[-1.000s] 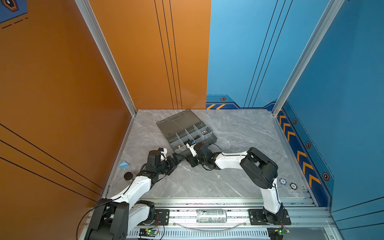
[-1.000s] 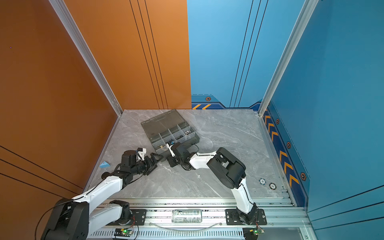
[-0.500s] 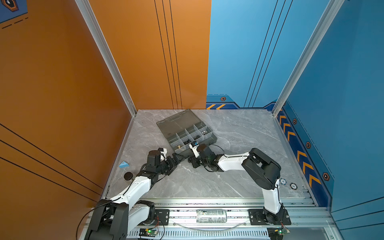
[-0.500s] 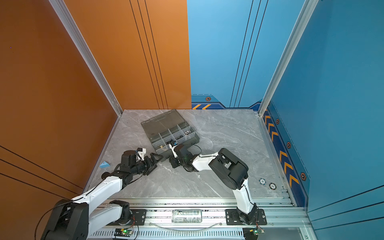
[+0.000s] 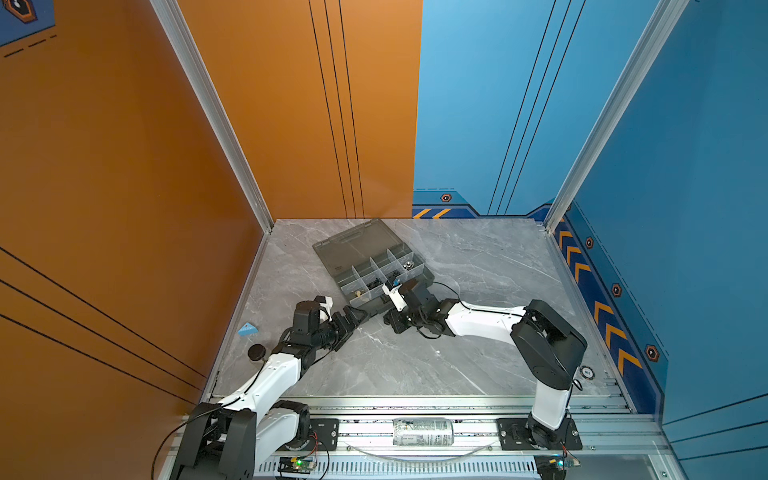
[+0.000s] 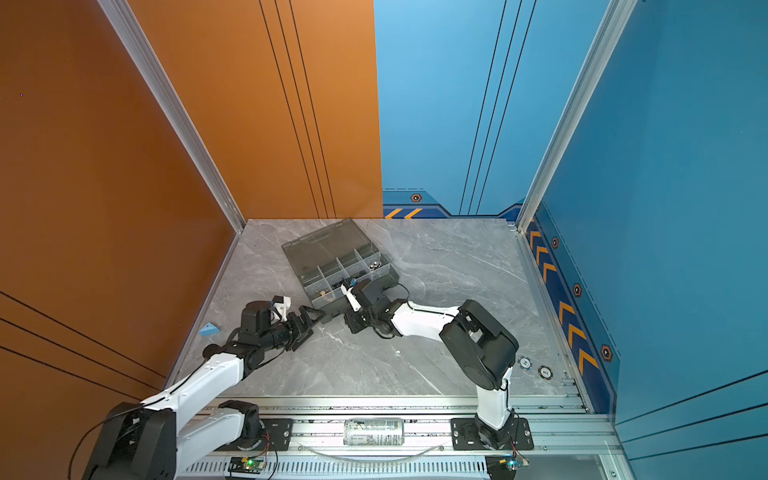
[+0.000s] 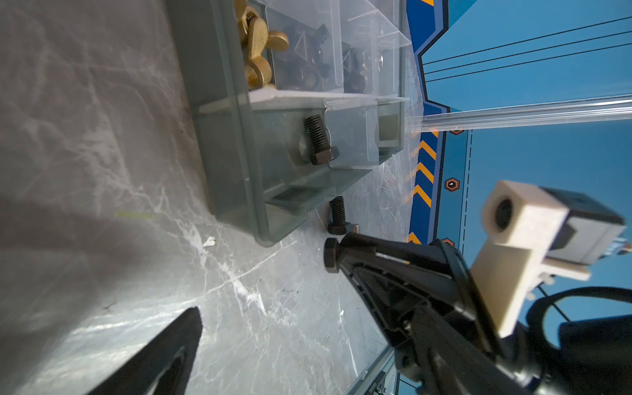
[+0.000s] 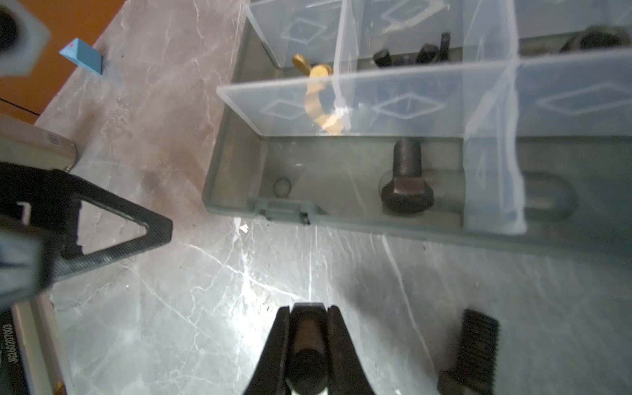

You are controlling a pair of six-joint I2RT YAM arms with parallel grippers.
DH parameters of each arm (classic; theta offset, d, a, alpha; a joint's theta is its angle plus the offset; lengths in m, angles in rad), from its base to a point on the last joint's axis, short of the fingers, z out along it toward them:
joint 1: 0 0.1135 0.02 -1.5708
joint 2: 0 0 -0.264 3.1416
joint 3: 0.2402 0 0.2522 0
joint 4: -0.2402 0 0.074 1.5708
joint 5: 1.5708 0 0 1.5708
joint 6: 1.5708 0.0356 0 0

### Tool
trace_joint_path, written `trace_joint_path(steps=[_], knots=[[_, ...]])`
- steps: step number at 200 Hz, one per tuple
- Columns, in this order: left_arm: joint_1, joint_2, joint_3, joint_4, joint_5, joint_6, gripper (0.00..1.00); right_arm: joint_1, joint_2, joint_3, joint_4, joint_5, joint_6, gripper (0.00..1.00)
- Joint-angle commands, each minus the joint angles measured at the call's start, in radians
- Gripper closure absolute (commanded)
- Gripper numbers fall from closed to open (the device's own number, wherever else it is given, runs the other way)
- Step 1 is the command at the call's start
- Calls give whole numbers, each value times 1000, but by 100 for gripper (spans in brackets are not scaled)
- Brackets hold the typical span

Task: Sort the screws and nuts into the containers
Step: 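Lift the black bolt and carry it over the box with the right gripper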

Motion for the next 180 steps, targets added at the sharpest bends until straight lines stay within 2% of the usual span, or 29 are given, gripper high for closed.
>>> trace_joint_path(steps=[1, 88, 102, 149, 180], knots=[[9, -20, -3, -15, 25, 12, 2, -18, -4, 108, -68, -34, -48, 100], [9, -26, -14, -4, 29, 4, 2, -58, 205, 410, -199, -48, -71, 98], [9, -23, -14, -3, 29, 4, 2, -60, 251, 419, -191, -51, -61, 98], [11, -19, -16, 2, 31, 2, 2, -63, 271, 418, -168, -60, -37, 95], [11, -15, -19, 4, 33, 2, 2, -64, 269, 415, -178, -53, -34, 83]])
